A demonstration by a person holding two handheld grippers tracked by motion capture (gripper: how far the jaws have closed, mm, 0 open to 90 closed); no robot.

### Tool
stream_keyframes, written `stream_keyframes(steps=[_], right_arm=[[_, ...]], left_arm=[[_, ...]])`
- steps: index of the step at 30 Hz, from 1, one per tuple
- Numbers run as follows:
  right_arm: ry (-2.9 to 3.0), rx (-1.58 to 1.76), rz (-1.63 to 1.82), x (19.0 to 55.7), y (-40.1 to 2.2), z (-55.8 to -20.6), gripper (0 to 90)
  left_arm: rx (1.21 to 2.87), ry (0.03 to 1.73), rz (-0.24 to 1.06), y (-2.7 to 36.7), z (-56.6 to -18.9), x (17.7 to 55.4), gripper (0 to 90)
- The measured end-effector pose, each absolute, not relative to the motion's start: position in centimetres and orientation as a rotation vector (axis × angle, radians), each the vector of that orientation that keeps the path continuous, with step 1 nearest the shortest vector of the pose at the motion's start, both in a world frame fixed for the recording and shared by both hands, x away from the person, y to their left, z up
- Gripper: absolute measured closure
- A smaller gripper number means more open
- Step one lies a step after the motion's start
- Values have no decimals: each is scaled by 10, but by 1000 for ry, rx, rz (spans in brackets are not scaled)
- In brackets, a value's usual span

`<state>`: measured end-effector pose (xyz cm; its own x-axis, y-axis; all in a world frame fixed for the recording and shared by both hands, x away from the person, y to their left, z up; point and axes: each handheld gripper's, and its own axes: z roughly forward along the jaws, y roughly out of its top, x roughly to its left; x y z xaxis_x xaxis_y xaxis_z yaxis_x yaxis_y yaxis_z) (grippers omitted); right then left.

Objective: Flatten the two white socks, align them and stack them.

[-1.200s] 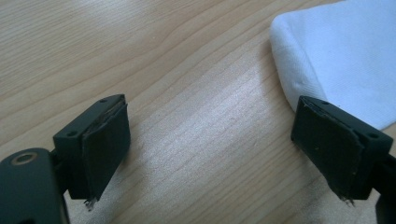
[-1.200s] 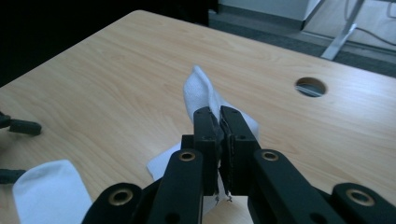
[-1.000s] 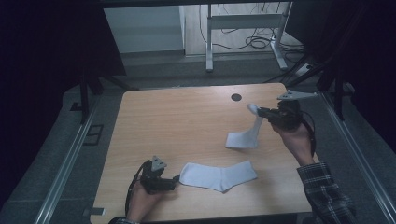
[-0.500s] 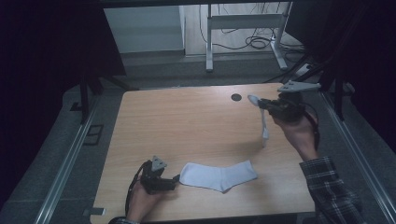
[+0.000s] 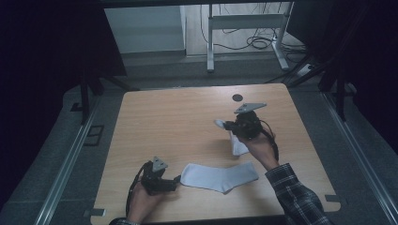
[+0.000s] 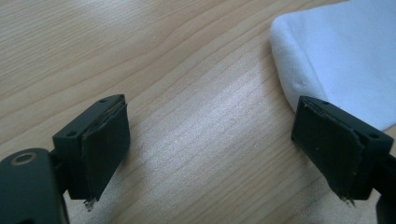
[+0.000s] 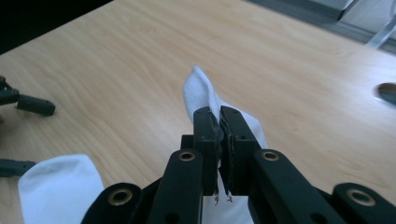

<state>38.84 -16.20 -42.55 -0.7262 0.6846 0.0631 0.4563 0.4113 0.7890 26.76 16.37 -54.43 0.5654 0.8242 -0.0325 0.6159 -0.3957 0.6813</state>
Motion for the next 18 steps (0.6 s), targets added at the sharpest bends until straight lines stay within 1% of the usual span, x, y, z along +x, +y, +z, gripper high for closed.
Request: stream_keyframes(steps=[5, 11, 12, 15, 18], right_arm=[[2455, 991, 1208, 388, -141, -448, 854], [2495, 990, 1214, 387, -125, -464, 847], [2498, 993, 1216, 387, -124, -466, 837], [2505, 995, 1218, 386, -121, -469, 767], [2507, 993, 1213, 386, -122, -469, 745]], left_arm=[[2145, 1148, 412, 164, -544, 268, 115], [2144, 1147, 411, 164, -544, 268, 115], [2144, 1147, 412, 164, -544, 268, 115], [2144, 1148, 411, 164, -544, 268, 115], [2144, 1148, 412, 164, -544, 268, 115]])
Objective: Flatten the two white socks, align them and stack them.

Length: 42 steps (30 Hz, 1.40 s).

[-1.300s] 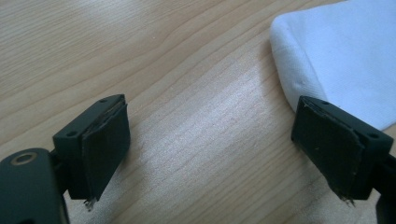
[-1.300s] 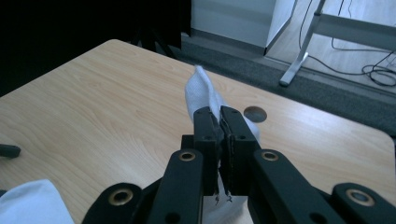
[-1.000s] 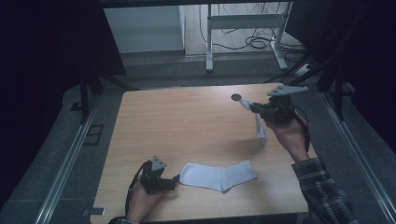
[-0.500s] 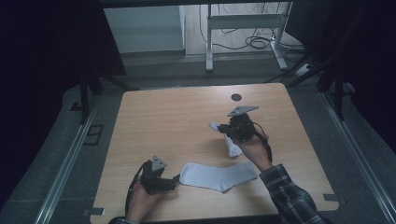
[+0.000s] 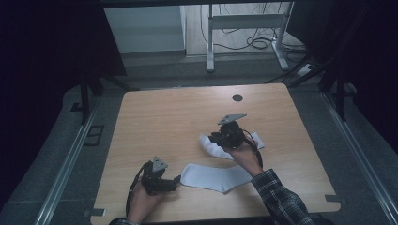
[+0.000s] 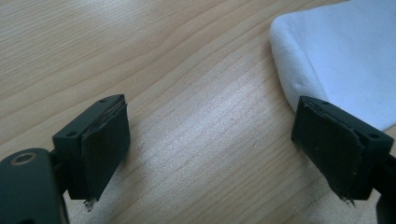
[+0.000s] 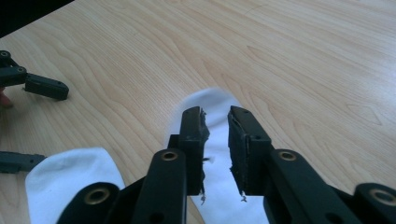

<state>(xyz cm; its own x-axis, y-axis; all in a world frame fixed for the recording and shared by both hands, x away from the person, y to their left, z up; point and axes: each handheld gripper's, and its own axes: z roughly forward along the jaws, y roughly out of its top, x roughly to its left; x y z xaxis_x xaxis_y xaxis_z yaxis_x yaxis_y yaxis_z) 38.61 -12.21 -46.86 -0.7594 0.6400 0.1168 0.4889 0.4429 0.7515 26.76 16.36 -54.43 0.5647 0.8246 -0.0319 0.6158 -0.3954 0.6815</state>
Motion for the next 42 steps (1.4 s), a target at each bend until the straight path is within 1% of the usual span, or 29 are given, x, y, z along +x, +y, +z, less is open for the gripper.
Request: stream_keyframes(steps=[5, 9, 12, 14, 21, 30, 34, 42], right_arm=[[2483, 1003, 1204, 386, -134, -460, 709], [2456, 1023, 1201, 385, -152, -456, 687], [2441, 1045, 1192, 384, -166, -456, 672], [2435, 1062, 1179, 383, -175, -456, 665], [2399, 1113, 1168, 380, -208, -459, 645], [2357, 1170, 1144, 375, -242, -468, 633], [2345, 1194, 1132, 374, -253, -473, 627], [2327, 1233, 1138, 373, -265, -482, 606]], left_arm=[[2145, 1147, 411, 164, -544, 268, 115], [2151, 1145, 406, 165, -544, 268, 122], [2148, 1184, 407, 167, -541, 268, 146], [2132, 1209, 405, 169, -540, 269, 188], [2110, 1257, 384, 173, -536, 275, 263], [2069, 1233, 404, 174, -523, 286, 277], [2073, 1231, 408, 173, -521, 291, 309], [2062, 1206, 405, 163, -515, 307, 333]])
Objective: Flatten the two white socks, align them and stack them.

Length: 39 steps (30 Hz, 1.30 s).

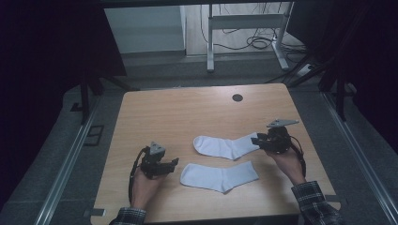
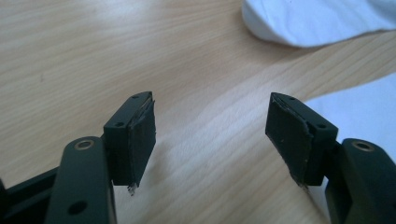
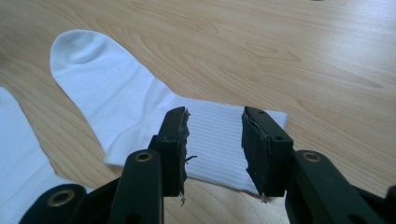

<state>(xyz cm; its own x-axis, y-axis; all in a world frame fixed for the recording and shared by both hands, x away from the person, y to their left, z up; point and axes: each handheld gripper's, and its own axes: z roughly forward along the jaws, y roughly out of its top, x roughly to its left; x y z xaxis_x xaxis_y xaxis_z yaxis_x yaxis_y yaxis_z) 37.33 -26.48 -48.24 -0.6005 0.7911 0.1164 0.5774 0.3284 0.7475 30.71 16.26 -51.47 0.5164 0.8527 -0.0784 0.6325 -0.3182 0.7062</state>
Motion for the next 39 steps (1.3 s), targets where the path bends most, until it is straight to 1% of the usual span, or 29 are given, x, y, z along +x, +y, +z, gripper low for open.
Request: stream_keyframes(steps=[11, 13, 21, 23, 29, 30, 32, 36, 38, 39], right_arm=[[2318, 1222, 1084, 373, -272, -492, 573], [2314, 1230, 1072, 374, -274, -495, 574], [2293, 1276, 1048, 381, -285, -506, 598], [2292, 1282, 1050, 382, -286, -508, 603], [2298, 1280, 1011, 386, -283, -518, 607], [2300, 1279, 1005, 387, -283, -519, 607], [2299, 1273, 988, 388, -282, -521, 606], [2310, 1272, 968, 390, -282, -526, 610], [2325, 1272, 947, 390, -281, -529, 637], [2326, 1279, 964, 391, -280, -530, 668]], left_arm=[[2095, 1148, 440, 131, -509, 339, 373], [2089, 1142, 435, 124, -507, 346, 401], [2116, 1111, 461, 96, -506, 369, 430], [2116, 1110, 457, 93, -507, 372, 455], [2123, 1131, 456, 84, -516, 381, 464], [2126, 1137, 460, 84, -518, 383, 491], [2123, 1148, 457, 84, -520, 385, 499], [2115, 1165, 435, 83, -526, 389, 554], [2127, 1169, 433, 82, -529, 390, 603], [2133, 1168, 431, 82, -531, 390, 625]])
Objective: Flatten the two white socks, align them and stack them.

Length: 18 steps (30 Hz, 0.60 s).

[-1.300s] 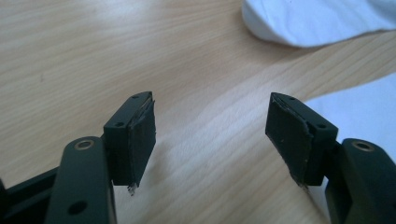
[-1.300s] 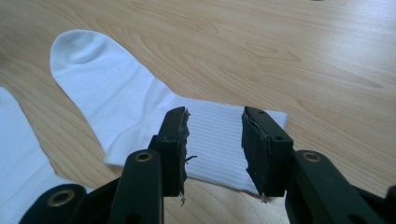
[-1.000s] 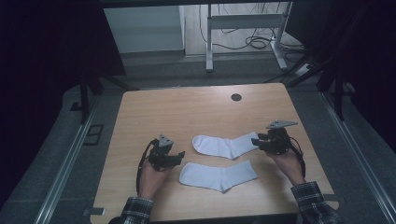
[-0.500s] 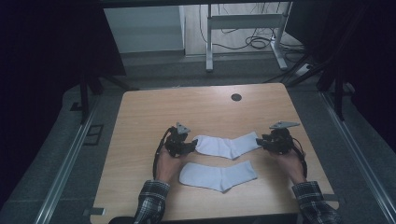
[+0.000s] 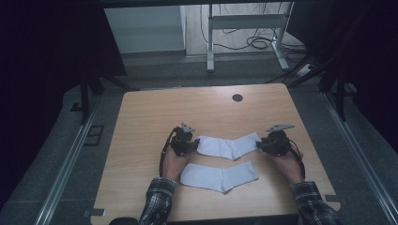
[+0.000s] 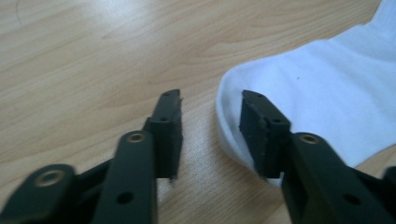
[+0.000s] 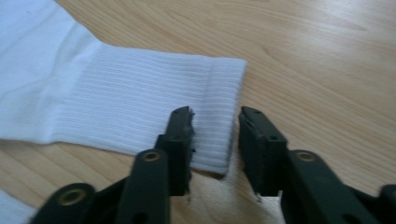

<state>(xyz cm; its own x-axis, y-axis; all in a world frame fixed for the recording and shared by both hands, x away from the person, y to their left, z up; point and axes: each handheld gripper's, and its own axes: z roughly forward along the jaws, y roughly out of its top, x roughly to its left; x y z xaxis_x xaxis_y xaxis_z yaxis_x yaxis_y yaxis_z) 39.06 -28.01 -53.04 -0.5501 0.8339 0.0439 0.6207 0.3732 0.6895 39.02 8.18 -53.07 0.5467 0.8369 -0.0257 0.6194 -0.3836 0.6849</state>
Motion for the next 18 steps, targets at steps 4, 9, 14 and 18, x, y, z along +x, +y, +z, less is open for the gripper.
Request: stream_keyframes(steps=[4, 9, 14, 18], right_arm=[[2357, 1303, 984, 391, -279, -529, 817], [2366, 1275, 945, 388, -275, -525, 832], [2346, 1258, 1002, 383, -275, -513, 832], [2348, 1228, 1042, 376, -274, -503, 831]], left_arm=[[2151, 1150, 428, 83, -534, 388, 841], [2161, 1127, 439, 84, -528, 385, 880], [2141, 1099, 459, 90, -509, 377, 880], [2139, 1071, 474, 96, -498, 367, 880]])
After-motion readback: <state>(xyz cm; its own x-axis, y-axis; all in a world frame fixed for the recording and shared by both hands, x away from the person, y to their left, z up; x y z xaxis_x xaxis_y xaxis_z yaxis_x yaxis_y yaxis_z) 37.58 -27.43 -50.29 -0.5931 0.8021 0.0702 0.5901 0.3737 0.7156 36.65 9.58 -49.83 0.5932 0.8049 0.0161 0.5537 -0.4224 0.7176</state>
